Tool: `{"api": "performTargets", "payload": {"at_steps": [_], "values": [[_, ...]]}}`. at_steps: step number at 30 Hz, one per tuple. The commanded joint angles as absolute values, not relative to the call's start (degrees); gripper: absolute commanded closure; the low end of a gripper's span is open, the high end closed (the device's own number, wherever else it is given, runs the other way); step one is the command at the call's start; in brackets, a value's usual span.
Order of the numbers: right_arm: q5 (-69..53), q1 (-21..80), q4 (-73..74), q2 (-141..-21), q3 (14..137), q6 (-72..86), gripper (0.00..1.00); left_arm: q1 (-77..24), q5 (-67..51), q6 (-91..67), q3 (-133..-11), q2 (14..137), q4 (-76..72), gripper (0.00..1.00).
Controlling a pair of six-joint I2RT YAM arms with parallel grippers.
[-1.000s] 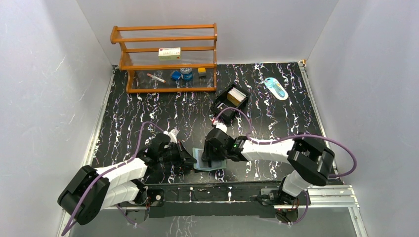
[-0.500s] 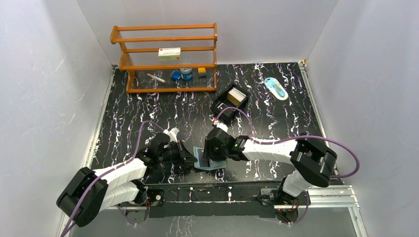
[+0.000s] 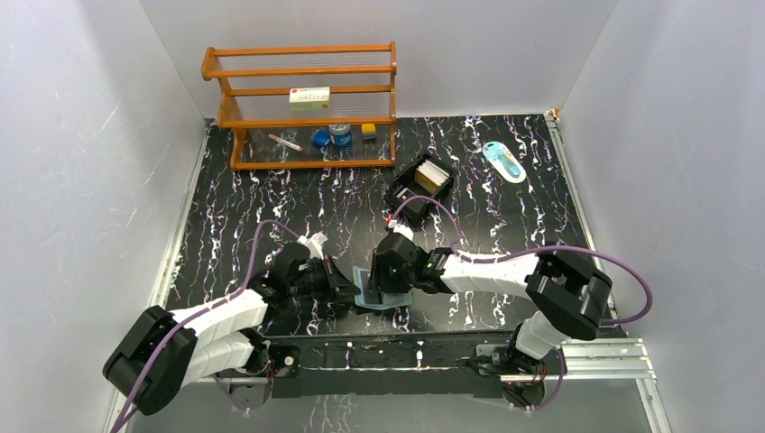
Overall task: Put the credit cards into the card holder
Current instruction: Insert the credit card into the card holder, then turn over the card slot in the card holder.
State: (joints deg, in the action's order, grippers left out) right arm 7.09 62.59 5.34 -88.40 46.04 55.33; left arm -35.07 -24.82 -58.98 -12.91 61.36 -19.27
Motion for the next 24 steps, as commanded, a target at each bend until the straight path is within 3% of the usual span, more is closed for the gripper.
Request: {"api": "performTargets", "payload": {"at_steps": [1, 9, 13, 18, 24], "values": [[5.8, 62.5, 1.0, -89.5, 45.7, 56.3, 0.49, -35.4, -25.6, -58.8, -13.1, 60.4, -21.4, 1.0], [2.4, 62.3, -5.2, -90.3, 42.8, 59.0, 0.46, -35.4, -25.3, -59.3, -12.7, 59.4, -21.0, 1.0], [2.6, 62.1, -6.9, -86.7, 41.4, 59.4, 0.59, -35.4, -24.6, -57.9, -14.7, 57.6, -15.9, 1.0], [7.0, 60.9, -1.3, -80.8, 39.9, 56.6, 0.6, -35.5, -23.3, -56.2, -17.4, 54.9, -10.6, 1.0], [7.1, 60.1, -4.0, -78.9, 36.5, 53.2, 0.7, -35.5, -23.3, -54.7, -19.8, 55.8, -8.8, 1.0]]}}
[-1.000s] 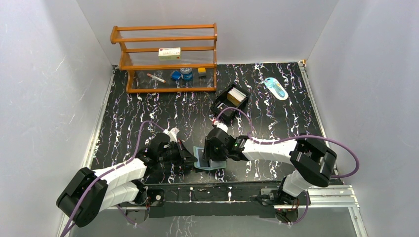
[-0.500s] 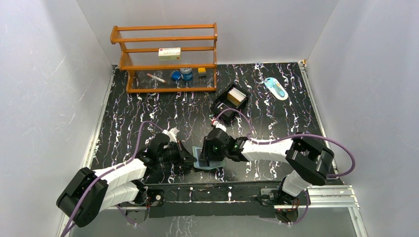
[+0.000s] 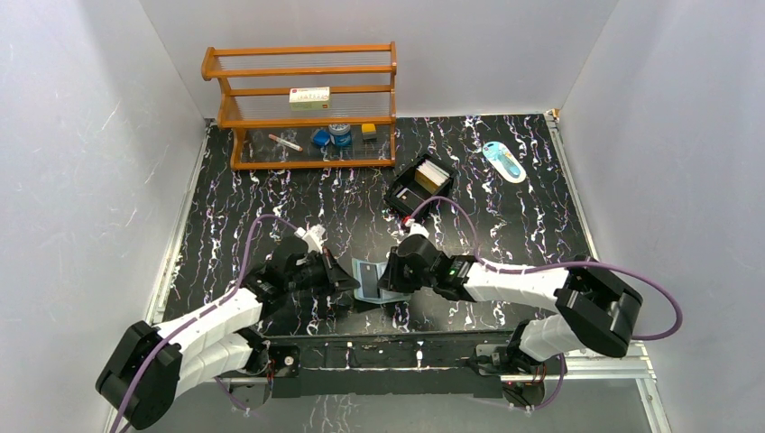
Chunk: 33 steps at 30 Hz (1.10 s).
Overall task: Put the credit cards into the card holder
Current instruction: Turn over the card slot in the card holder.
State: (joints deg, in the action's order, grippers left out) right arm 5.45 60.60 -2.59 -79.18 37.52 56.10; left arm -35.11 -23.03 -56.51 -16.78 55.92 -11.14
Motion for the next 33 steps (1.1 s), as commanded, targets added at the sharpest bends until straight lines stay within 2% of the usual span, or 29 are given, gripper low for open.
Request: {"api": "performTargets", "payload": {"at_steps": [1, 7, 12, 18, 20, 28, 30, 33], "values": [[6.8, 60.1, -4.3, -79.5, 36.6, 52.8, 0.71, -35.5, -23.3, -54.6, -19.9, 56.2, -8.8, 1.0], [4.9, 60.1, -5.5, -84.1, 37.9, 52.2, 0.75, -35.5, -23.5, -54.5, -20.7, 58.0, -7.9, 0.98], [4.8, 60.1, -7.1, -85.9, 36.9, 52.5, 0.77, -35.5, -23.2, -54.4, -21.2, 59.6, -8.7, 0.85], [4.3, 60.1, -8.8, -86.0, 35.3, 52.7, 0.77, -35.5, -24.1, -53.6, -22.9, 63.0, -8.8, 0.73], [3.9, 60.1, -9.6, -86.2, 34.7, 53.0, 0.78, -35.5, -23.8, -53.6, -22.8, 63.3, -8.9, 0.74], [3.4, 60.1, -10.7, -86.4, 34.1, 53.2, 0.79, -35.5, -24.9, -54.1, -22.8, 62.6, -10.2, 0.95], [3.3, 60.1, -11.4, -86.1, 33.7, 53.3, 0.79, -35.5, -25.6, -54.5, -22.3, 62.1, -11.4, 0.95], [2.9, 60.1, -12.3, -86.5, 33.2, 53.5, 0.79, -35.6, -26.8, -55.5, -21.4, 61.5, -14.4, 0.91]]}}
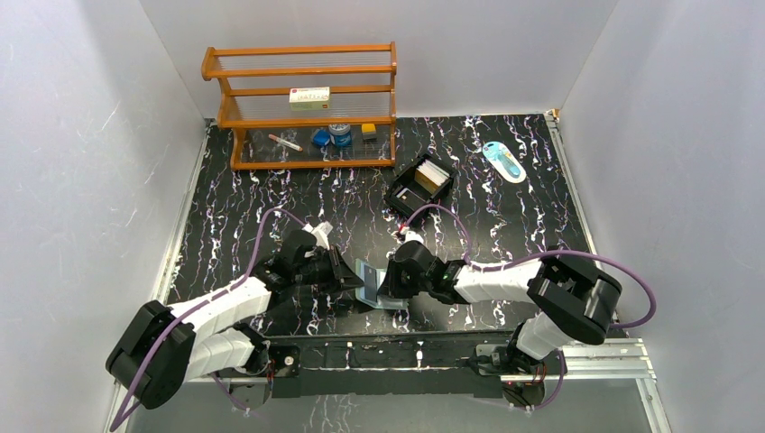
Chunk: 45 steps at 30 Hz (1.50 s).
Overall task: Put the credit cards into the card holder
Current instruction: Turn over the card slot in the card holder.
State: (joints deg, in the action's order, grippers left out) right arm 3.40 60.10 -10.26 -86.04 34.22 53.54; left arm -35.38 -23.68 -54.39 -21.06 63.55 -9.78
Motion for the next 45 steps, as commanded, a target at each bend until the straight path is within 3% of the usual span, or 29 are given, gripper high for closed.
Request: {"api": "performTargets", "payload": {"at_steps": [1, 21, 31, 37, 45], "values": [[2.7, 60.1, -12.4, -86.8, 33.3, 53.5, 0.79, -35.6, -27.0, -55.7, -21.2, 61.5, -15.2, 0.93], [1.2, 60.1, -14.2, -88.9, 33.8, 53.6, 0.8, -36.6, -29.8, -55.6, -19.8, 64.9, -22.5, 0.88], [1.6, 60.1, -11.9, -86.8, 34.5, 53.8, 0.79, -36.7, -26.9, -53.5, -21.5, 66.5, -16.7, 1.0], [6.3, 60.1, 0.9, -79.3, 38.3, 53.4, 0.71, -36.7, -22.9, -49.3, -24.9, 65.2, -5.9, 1.0], [11.2, 59.9, 6.0, -69.6, 40.9, 54.7, 0.47, -36.7, -16.7, -40.9, -33.6, 64.0, 8.8, 1.0]]}}
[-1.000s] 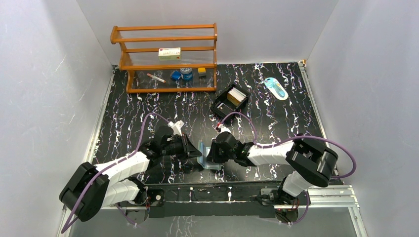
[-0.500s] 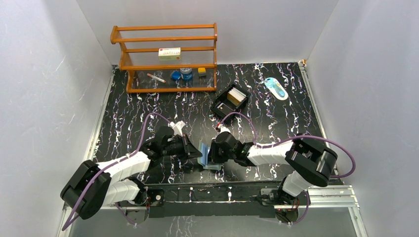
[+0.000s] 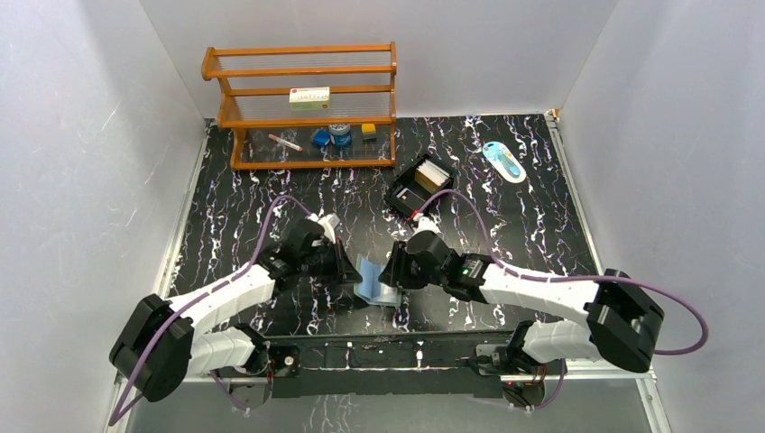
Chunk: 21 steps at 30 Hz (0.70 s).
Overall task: Put the credit cards into the card holder
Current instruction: Turn over the card slot in the card holder.
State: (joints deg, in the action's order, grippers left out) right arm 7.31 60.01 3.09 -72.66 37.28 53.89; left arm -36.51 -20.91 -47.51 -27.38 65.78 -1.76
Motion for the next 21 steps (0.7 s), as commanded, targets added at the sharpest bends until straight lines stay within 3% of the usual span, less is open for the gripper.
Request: {"api": "performTargets", "payload": {"at_steps": [1, 6, 17, 21], "values": [[11.8, 59.9, 6.4, -69.2, 41.5, 54.7, 0.45, -36.7, -16.5, -40.1, -34.9, 64.0, 10.1, 1.0], [15.7, 59.9, 9.0, -69.4, 44.9, 50.4, 0.43, -36.7, -18.7, -41.0, -36.3, 64.2, 10.3, 1.0], [22.2, 55.5, 18.5, -74.1, 56.2, 29.1, 0.39, -36.6, -25.1, -49.6, -25.7, 63.8, -1.0, 1.0], [21.7, 49.1, 19.2, -75.6, 59.8, 19.7, 0.38, -36.6, -24.7, -50.4, -24.2, 63.1, -0.2, 0.86]]}}
